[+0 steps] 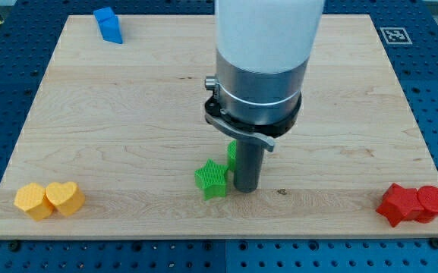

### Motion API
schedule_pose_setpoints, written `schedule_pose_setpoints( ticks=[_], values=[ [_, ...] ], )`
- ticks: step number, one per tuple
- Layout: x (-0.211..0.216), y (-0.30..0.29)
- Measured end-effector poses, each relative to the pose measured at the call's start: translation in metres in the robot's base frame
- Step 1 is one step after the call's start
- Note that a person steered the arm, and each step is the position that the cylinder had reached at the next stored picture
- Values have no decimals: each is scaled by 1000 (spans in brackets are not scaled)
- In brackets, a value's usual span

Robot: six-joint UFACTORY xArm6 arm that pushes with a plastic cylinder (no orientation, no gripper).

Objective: Adjust the green star to the bottom of the green circle

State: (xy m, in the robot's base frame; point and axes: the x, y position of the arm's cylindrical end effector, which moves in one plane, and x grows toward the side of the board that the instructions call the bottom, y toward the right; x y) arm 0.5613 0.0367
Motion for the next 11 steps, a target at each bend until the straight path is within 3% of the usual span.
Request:
schedule_pose_setpoints(
  ticks=[1, 2, 4, 5, 8, 11],
  values=[
    [-10, 22],
    [-48, 21],
    [-64, -50],
    [-71, -32],
    [24, -1],
    [30, -55]
  ],
)
